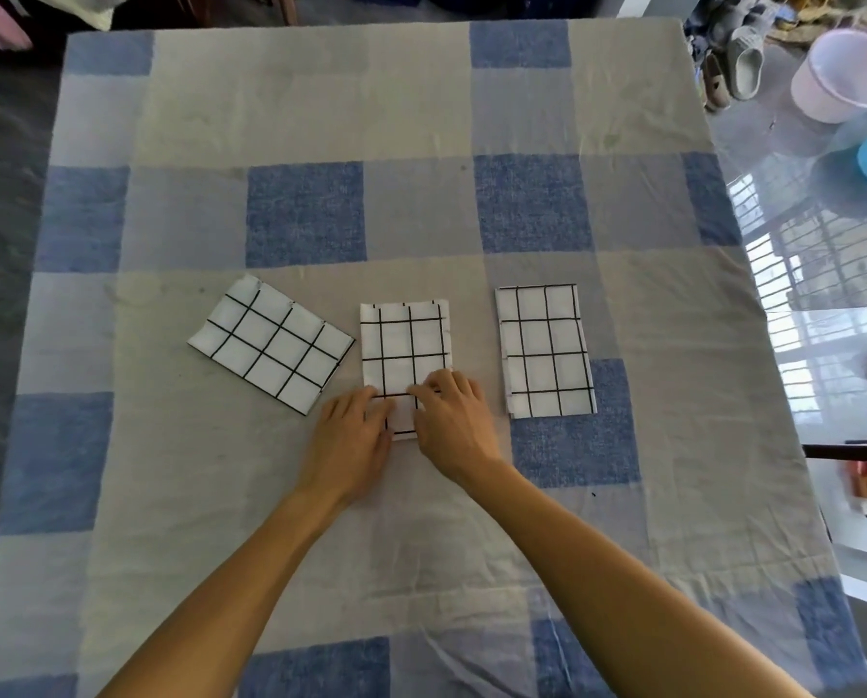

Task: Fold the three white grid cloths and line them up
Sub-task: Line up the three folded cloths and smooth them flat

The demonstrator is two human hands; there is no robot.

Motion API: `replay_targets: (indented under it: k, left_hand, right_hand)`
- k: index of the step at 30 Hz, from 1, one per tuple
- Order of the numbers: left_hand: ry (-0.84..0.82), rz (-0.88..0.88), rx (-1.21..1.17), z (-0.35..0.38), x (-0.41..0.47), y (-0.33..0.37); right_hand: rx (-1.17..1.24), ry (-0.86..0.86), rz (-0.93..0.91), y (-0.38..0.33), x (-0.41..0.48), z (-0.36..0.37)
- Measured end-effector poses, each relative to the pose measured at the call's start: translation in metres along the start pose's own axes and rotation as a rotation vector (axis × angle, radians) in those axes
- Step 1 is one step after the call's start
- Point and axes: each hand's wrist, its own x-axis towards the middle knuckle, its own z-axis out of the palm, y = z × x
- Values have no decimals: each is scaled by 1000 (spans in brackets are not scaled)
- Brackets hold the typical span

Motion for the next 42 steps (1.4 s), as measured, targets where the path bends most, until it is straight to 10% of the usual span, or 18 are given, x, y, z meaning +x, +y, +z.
replay_targets:
  k: [10, 24, 42]
  left_hand:
    - [197, -261, -42, -15, -10, -42]
    - [339, -115, 27, -12, -15, -83]
    - [575, 28, 34, -50, -52, -116]
  right_hand:
    - [11, -11, -70, -21, 14, -4]
    - [-121, -225, -175, -85, 68, 2]
    - [-314, 40, -348, -137, 64, -5]
